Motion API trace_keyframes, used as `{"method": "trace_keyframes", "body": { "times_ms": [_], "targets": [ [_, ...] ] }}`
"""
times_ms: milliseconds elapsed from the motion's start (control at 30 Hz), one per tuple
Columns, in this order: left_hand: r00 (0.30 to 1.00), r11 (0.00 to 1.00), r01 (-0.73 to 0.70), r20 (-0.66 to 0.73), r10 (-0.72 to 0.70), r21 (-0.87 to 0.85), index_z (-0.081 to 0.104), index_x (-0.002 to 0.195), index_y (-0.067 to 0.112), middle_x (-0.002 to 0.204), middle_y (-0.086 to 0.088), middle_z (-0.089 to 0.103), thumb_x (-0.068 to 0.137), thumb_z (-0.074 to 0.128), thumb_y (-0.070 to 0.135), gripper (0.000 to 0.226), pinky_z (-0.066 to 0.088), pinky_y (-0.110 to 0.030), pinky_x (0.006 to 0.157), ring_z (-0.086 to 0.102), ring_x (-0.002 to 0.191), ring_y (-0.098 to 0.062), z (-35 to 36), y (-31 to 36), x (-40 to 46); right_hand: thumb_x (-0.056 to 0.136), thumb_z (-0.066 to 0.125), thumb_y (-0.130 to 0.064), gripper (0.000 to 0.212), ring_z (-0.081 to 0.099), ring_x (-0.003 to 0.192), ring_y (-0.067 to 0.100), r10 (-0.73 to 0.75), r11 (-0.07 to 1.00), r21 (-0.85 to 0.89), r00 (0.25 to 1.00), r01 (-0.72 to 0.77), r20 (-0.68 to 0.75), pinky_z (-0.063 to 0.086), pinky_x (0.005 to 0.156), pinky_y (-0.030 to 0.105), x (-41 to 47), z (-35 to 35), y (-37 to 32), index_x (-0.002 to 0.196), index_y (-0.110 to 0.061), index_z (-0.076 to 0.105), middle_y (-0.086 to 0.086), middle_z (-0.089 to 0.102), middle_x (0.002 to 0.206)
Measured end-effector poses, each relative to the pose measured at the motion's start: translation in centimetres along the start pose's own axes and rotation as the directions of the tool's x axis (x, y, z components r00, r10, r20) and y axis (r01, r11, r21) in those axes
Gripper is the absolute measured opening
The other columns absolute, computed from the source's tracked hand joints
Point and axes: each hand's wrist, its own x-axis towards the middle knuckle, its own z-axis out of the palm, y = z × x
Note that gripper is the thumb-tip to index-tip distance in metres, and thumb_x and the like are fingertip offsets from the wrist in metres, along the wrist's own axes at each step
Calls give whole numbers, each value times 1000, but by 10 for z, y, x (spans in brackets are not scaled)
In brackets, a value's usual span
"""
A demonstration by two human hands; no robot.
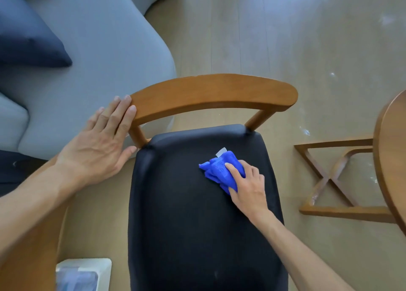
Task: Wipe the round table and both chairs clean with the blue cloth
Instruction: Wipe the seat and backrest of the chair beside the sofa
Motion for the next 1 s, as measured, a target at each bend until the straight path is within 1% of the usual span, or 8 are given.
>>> {"method": "trace_keyframes", "body": {
  "times_ms": [167,300,433,567,600,733,867,1000],
  "targets": [
    [1000,1000,21,12,-21,-12,4,150,-2,160,-18,-1,92,19,50,80,16,-51,118,5,148,-34,-3,1,-1,79,61,-14,61,50,109,22,84,929,330,965,-165,247,41,91,37,2,-14,-7,137,-29,46,-3,48,133],
    [1000,1000,24,17,-24,-4,6,150,-2,160,-17,0,92,19,50,80,13,-49,119,4,148,-33,-3,1,0,81,54,-14,46,57,92,3,174,697,578,882,-424,438,41,75,17,22,-51,-3,113,-43,40,-22,59,104],
    [1000,1000,15,16,-15,9,6,151,-1,160,-16,-2,91,19,51,80,-7,-37,119,1,149,-32,-3,0,0,81,59,-10,22,62,83,7,86,519,740,887,-429,454,47,77,22,41,-81,0,96,-27,60,-10,67,89],
    [1000,1000,22,7,-22,21,6,151,-1,161,-16,-2,91,20,51,81,-10,-35,118,1,148,-31,-3,0,1,79,57,-8,29,66,91,24,-117,194,755,749,-626,652,52,85,37,45,-89,9,106,-9,67,13,69,102],
    [1000,1000,21,6,-21,23,5,151,-1,161,-16,-2,91,19,51,81,-10,-36,118,0,148,-31,-3,0,1,82,55,-5,28,67,91,24,-99,243,725,727,-645,680,53,82,36,44,-85,9,106,-9,67,14,69,102],
    [1000,999,16,-3,-16,28,4,151,-1,161,-16,-4,91,18,52,81,-8,-37,118,-1,149,-32,-1,0,0,87,41,-5,13,58,83,29,162,889,314,869,-335,468,42,67,34,41,-58,5,87,-7,54,9,62,89],
    [1000,1000,19,-21,-19,19,4,151,-1,160,-16,-4,91,18,52,81,-10,-36,118,0,148,-32,-1,1,1,96,46,-31,38,48,109,24,263,942,123,916,-312,303,43,89,36,23,-42,6,132,-19,47,2,50,124],
    [1000,1000,17,-16,-17,16,4,151,-1,161,-17,-4,91,17,52,82,-7,-38,118,0,149,-33,-1,0,1,78,49,-68,69,44,98,24,264,953,-200,947,-227,184,40,78,36,8,-37,-9,128,-21,44,3,45,117]
  ]
}}
